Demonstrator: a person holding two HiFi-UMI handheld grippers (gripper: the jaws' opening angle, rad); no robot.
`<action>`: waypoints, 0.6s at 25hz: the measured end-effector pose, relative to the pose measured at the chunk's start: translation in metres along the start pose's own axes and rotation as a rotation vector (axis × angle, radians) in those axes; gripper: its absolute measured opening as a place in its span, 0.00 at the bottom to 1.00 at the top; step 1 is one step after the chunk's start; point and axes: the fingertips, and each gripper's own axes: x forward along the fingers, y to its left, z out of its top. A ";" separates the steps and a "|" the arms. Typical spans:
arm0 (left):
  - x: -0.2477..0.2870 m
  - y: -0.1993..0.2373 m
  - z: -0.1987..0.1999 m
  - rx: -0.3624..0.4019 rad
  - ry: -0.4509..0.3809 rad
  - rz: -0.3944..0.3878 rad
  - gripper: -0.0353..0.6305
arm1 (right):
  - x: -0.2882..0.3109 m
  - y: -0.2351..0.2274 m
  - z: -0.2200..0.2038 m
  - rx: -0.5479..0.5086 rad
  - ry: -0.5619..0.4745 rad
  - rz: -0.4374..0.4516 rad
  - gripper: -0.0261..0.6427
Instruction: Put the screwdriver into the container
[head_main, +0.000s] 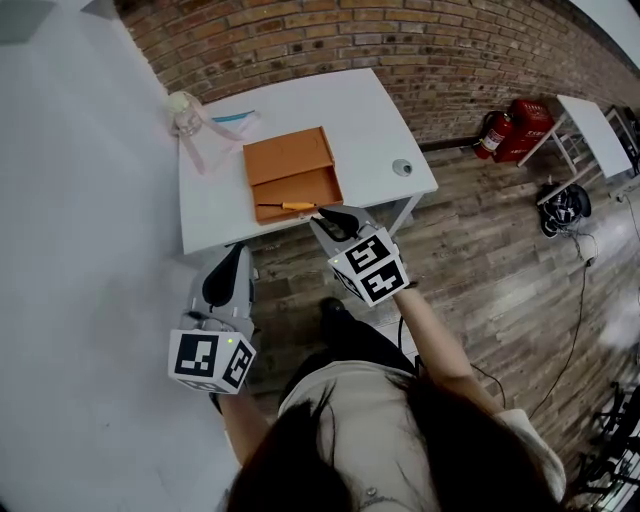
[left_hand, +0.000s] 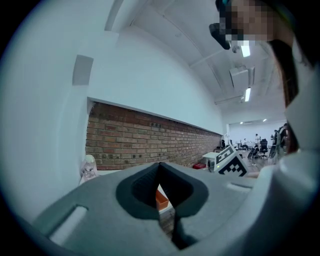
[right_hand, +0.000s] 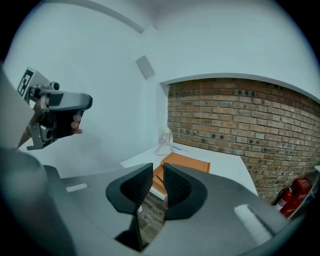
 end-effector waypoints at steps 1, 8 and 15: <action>-0.003 -0.002 0.000 0.000 -0.002 -0.004 0.06 | -0.005 0.002 0.001 0.008 -0.011 -0.006 0.15; -0.020 -0.016 0.000 -0.006 -0.008 -0.019 0.06 | -0.038 0.021 0.010 0.032 -0.073 -0.018 0.13; -0.034 -0.029 -0.003 0.001 -0.014 -0.034 0.06 | -0.059 0.034 0.010 0.040 -0.105 -0.025 0.13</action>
